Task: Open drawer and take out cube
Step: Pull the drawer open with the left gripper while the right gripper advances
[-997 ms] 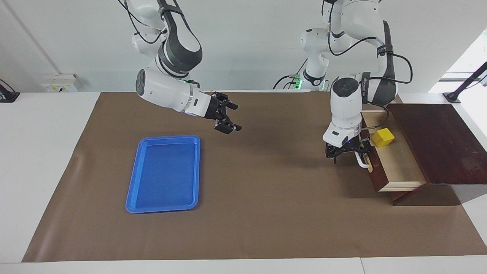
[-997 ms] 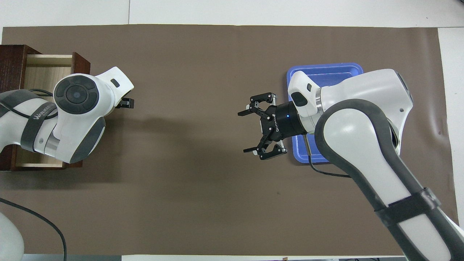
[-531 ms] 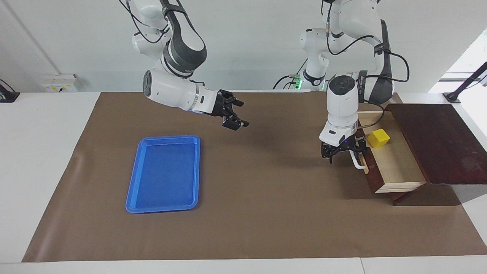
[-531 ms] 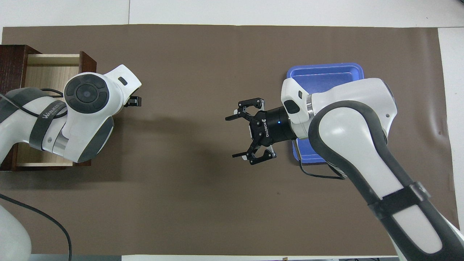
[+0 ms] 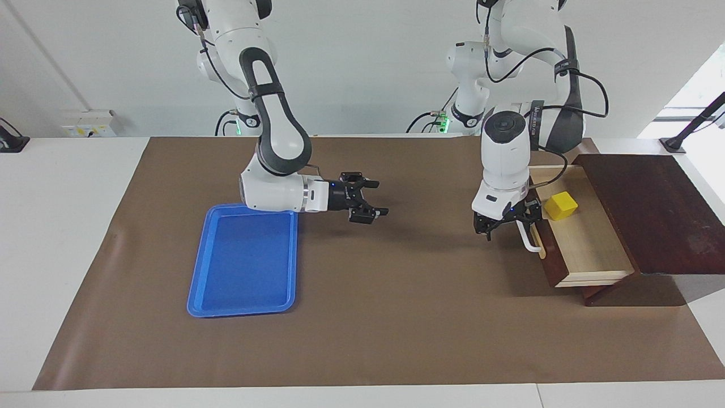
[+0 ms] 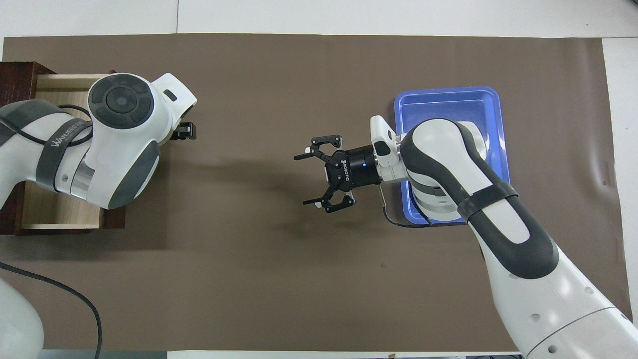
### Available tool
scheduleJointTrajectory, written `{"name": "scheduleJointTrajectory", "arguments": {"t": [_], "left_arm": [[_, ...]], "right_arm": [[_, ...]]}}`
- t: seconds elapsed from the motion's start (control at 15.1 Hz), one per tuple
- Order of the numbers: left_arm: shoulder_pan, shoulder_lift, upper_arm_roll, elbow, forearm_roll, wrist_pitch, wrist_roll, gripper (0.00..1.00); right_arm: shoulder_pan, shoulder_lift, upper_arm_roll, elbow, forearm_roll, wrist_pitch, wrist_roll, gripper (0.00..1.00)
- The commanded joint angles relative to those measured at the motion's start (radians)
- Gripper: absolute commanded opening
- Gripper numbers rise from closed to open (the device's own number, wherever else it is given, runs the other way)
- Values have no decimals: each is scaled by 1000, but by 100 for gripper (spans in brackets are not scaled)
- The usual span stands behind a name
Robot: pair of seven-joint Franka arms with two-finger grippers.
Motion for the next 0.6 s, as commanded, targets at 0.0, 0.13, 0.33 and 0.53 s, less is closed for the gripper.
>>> {"name": "scheduleJointTrajectory", "arguments": {"t": [0.0,0.13,0.33,0.53], "left_arm": [[8,37,17,138,-118,-58,-9,100],[51,48,18,236,-216,-142,-10,100],[156,2,18,286,-330,-199,-3,100],[208,-31,18,279,-330,-256,23,100]], "right_arm": [[21,12,-1,18,52,14,-16,100],[23,49,-1,27,106,2,-70,100],[23,91,12,69,121,-2,-87,100],[15,182,42,125,193,-40,-133,100]]}}
